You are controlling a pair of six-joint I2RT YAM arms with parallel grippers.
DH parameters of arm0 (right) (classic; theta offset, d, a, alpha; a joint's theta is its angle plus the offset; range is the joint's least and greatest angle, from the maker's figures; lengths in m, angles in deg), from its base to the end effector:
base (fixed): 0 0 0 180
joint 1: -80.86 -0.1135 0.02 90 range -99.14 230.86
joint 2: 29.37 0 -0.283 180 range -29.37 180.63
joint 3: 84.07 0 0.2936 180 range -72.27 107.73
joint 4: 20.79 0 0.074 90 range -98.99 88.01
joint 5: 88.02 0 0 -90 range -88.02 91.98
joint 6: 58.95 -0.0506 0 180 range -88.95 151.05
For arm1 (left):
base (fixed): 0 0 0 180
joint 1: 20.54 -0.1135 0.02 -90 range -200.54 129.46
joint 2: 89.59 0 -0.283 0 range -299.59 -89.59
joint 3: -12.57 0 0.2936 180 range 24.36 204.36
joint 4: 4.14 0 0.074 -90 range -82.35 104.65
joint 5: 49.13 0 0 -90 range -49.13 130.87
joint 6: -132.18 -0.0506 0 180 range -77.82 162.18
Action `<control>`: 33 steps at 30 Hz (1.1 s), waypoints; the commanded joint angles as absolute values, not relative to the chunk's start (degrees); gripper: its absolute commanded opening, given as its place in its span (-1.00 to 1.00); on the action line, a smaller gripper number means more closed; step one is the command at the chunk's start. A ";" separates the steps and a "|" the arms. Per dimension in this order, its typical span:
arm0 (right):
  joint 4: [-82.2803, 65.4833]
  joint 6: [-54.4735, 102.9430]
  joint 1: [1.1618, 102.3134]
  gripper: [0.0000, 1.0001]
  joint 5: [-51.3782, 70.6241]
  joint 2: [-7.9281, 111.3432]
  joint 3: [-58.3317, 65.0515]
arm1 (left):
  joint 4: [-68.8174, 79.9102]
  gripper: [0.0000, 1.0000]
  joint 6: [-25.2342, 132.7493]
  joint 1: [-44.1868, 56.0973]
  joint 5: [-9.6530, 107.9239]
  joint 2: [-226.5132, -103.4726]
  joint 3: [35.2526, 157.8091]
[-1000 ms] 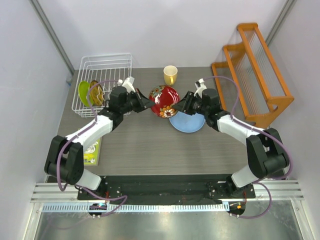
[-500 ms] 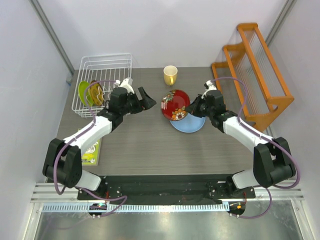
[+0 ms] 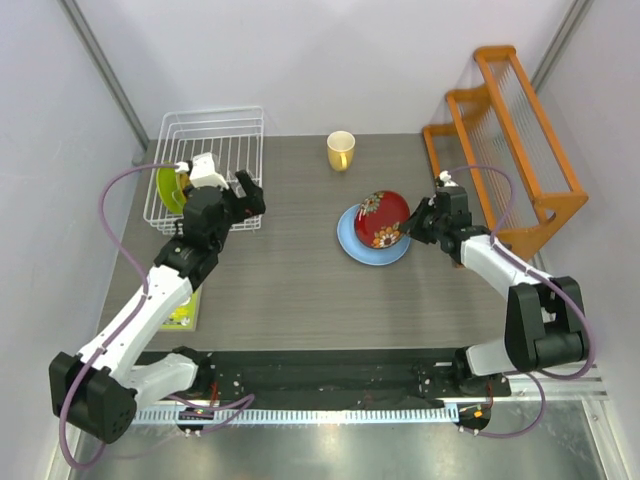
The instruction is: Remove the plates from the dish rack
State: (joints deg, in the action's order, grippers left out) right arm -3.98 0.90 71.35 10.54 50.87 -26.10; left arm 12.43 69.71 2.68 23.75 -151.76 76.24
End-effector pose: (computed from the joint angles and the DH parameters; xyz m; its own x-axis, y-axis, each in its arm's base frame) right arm 0.3341 0.0636 0.2029 -0.6769 0.3902 -0.6241 0.0725 0.8791 0.4710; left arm 0.2811 -0.1044 0.3396 -0.2653 -0.3669 -0.8916 -0.0080 0.9256 -0.3784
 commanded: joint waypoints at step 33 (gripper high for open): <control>8.93 6.61 71.90 0.22 6.03 53.60 -15.50 | 11.70 0.99 59.76 -8.67 8.52 -158.83 80.17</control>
State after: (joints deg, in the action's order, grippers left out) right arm 5.20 4.11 71.94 10.52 58.87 -18.15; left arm 15.31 61.90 -2.83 9.45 -155.65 76.11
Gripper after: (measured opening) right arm 0.609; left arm 0.994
